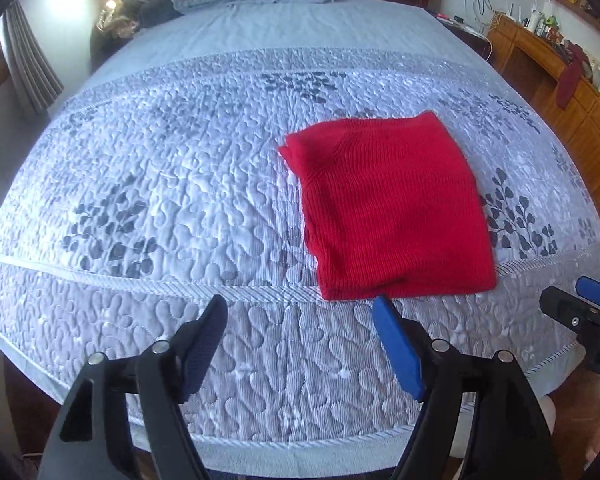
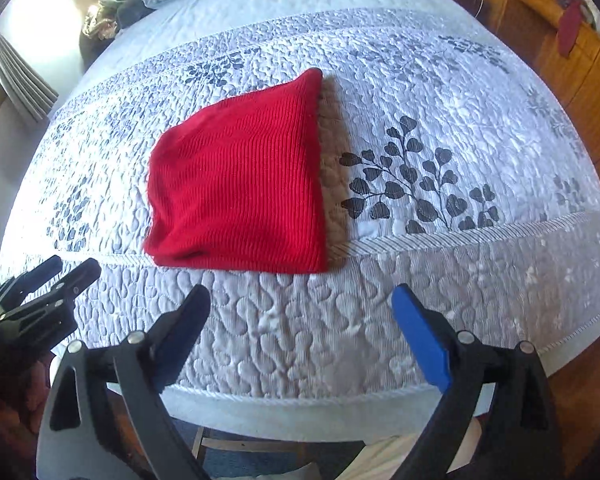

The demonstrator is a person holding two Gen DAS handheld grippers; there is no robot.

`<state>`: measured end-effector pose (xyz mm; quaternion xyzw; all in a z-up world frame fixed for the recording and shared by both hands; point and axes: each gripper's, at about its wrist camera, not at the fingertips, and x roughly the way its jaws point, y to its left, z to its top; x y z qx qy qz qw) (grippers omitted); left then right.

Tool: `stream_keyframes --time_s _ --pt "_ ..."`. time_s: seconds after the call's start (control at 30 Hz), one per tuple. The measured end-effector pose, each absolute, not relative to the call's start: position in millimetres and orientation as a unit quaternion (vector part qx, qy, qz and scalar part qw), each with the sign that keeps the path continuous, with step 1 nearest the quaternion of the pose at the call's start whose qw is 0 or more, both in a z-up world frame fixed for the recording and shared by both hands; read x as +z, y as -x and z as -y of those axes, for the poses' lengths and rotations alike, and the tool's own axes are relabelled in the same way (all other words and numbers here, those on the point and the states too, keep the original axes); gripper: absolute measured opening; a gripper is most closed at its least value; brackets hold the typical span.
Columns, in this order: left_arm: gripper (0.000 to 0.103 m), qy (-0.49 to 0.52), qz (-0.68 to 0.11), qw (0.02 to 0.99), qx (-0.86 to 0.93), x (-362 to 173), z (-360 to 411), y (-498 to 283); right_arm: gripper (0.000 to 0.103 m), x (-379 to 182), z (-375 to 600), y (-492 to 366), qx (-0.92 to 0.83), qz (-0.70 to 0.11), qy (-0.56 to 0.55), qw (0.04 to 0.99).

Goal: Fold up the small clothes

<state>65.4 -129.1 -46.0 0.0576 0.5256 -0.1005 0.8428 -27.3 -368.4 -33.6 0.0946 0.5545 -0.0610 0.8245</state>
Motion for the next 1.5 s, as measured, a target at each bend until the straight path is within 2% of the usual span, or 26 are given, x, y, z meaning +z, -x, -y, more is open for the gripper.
stream_keyframes --time_s 0.43,1.5 --pt "0.077 -0.068 -0.507 0.854 -0.099 -21 129 -41 0.092 -26 353 47 -0.076 -0.554 -0.098 0.823" --pt "0.078 -0.086 -0.52 0.846 -0.085 -35 128 -45 0.092 -38 347 40 -0.075 -0.564 -0.1 0.816"
